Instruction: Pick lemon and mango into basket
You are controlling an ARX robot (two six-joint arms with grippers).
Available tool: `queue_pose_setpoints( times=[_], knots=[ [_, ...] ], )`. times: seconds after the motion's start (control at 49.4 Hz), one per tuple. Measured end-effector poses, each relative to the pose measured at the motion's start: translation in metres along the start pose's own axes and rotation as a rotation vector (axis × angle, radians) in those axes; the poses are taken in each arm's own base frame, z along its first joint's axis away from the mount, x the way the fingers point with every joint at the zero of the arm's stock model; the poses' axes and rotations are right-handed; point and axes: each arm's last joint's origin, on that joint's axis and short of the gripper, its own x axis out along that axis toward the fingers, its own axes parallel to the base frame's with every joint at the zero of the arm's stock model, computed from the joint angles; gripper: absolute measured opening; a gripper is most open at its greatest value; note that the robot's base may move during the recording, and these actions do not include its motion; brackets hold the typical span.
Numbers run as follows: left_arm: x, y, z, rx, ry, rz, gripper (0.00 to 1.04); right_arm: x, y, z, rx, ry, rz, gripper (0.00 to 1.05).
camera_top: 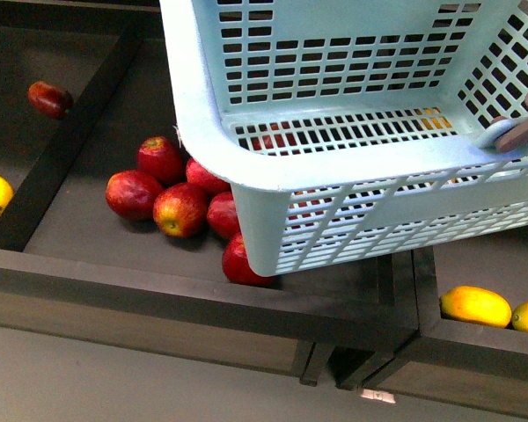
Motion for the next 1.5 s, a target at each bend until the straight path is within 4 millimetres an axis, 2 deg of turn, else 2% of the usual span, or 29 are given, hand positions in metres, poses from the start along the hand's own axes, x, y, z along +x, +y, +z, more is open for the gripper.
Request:
queue_pose_setpoints(
  times=[0.122, 0.223, 0.385, 0.446, 0.527, 0.587, 0.648, 0.79, 0.972, 1.094, 1.296, 1.398, 1.499],
  knots=[
    [0.0, 0.0, 0.0, 0.0, 0.0, 0.0, 0.06, -0.004, 0.001, 0.0, 0.013, -0.016, -0.014, 0.79],
    [0.0, 0.0, 0.0, 0.003, 0.001, 0.0, 0.06, -0.019, -0.003, 0.01, 0.055, -0.092, -0.05, 0.98],
    [0.0, 0.0, 0.0, 0.001, -0.005, 0.003, 0.06, -0.044, -0.016, 0.022, 0.093, -0.189, -0.151, 0.96],
    [0.0, 0.0, 0.001, 0.002, -0.006, 0.004, 0.06, -0.045, -0.017, 0.016, -0.007, -0.298, -0.096, 0.87],
    [0.0, 0.0, 0.0, 0.003, -0.003, 0.002, 0.06, -0.049, -0.015, -0.005, -0.148, -0.421, -0.071, 0.74],
    [0.0, 0.0, 0.0, 0.001, 0.002, 0.0, 0.06, -0.053, -0.014, -0.019, -0.192, -0.457, -0.067, 0.65],
    [0.0, 0.0, 0.0, 0.0, 0.005, -0.002, 0.06, -0.057, -0.013, -0.028, -0.217, -0.473, -0.069, 0.58],
    [0.0, 0.0, 0.0, 0.001, -0.002, 0.002, 0.06, -0.073, -0.012, -0.064, -0.249, -0.477, -0.081, 0.26],
    [0.0, 0.0, 0.0, 0.002, -0.001, 0.001, 0.06, -0.082, -0.009, -0.089, -0.26, -0.468, -0.097, 0.02],
    [0.0, 0.0, 0.0, 0.002, 0.0, 0.001, 0.06, -0.088, -0.004, -0.102, -0.266, -0.47, -0.077, 0.02],
    [0.0, 0.0, 0.0, 0.002, -0.001, 0.001, 0.06, -0.1, -0.006, -0.122, -0.264, -0.47, -0.083, 0.02],
    [0.0, 0.0, 0.0, 0.002, -0.001, 0.001, 0.06, -0.103, -0.007, -0.125, -0.265, -0.476, -0.082, 0.23],
    [0.0, 0.0, 0.0, 0.002, -0.001, 0.001, 0.06, -0.103, -0.007, -0.125, -0.265, -0.475, -0.082, 0.37]
  ],
)
